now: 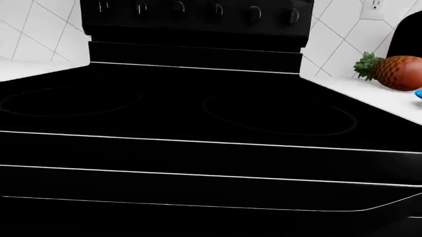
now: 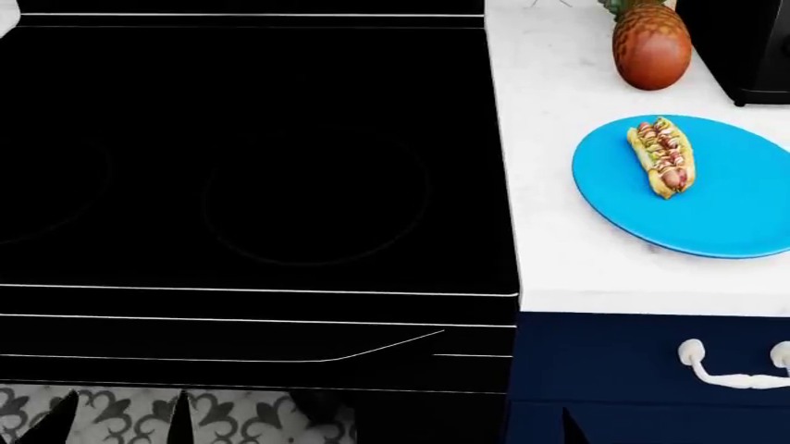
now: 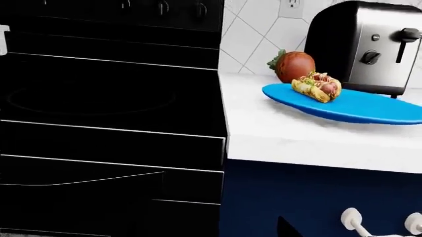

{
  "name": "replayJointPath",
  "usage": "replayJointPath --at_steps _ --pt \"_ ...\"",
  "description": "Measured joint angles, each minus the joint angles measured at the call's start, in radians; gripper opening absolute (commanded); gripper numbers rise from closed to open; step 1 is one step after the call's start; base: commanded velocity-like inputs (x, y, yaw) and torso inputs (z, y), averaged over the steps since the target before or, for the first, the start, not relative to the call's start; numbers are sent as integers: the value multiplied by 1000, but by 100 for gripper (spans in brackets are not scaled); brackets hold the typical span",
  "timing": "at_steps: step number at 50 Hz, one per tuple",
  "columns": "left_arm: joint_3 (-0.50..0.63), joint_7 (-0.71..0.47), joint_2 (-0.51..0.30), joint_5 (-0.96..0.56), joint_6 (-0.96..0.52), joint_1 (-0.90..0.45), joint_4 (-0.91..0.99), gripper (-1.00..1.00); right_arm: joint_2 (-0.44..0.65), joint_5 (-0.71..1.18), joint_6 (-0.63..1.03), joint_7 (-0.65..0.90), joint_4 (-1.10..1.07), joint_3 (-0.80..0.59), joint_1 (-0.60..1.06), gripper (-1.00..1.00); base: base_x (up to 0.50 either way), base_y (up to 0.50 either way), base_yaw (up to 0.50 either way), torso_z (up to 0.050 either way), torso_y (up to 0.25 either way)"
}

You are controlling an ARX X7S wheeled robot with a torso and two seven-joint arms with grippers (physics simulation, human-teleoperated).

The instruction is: Pick the hot dog from the counter and place it in the microwave.

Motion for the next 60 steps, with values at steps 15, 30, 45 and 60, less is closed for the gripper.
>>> replayJointPath --at_steps 15,30,45,60 --pt "-154 -74 -215 -266 -536 -168 634 100 140 195 639 -21 -692 138 186 100 0 -36 0 0 0" --pt "-262 -140 -316 -453 -797 -273 893 100 247 444 961 80 -973 214 313 100 0 -500 0 0 0" --pt "-304 -200 -361 -556 -862 -285 963 100 322 627 1057 208 -1024 244 365 100 0 -279 0 0 0" --pt "-308 -251 -395 -610 -856 -280 976 100 329 858 1238 328 -1017 330 476 100 480 0 0 0 0"
